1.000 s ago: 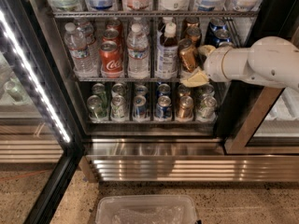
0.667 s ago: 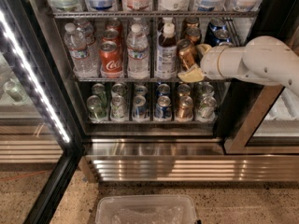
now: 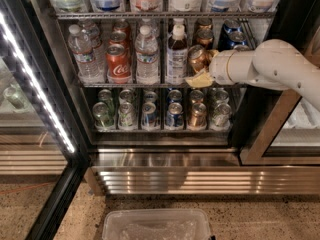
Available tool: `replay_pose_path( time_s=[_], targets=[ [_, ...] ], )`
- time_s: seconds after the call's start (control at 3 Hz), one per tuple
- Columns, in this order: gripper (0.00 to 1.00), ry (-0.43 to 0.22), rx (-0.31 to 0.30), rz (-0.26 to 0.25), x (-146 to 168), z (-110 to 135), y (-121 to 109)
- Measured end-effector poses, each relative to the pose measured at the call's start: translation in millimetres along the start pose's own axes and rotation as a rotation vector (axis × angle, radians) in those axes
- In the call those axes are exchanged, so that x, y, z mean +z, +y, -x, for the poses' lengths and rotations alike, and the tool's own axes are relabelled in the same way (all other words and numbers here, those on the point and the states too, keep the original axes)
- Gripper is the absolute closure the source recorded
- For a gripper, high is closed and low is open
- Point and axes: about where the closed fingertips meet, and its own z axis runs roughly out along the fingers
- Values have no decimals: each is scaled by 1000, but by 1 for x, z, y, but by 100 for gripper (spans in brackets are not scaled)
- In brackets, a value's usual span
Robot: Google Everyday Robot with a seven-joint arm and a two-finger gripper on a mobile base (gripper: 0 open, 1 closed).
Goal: Pick orange can from middle shelf of fridge
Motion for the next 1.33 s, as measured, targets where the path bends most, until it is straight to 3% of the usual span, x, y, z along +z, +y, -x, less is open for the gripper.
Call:
replay_pose_path(
  time_s=[0.67, 1.33],
  targets=[
    [98, -13, 8, -4, -1, -1, -2],
    [100, -14, 7, -4, -2, -1, -4]
  ],
)
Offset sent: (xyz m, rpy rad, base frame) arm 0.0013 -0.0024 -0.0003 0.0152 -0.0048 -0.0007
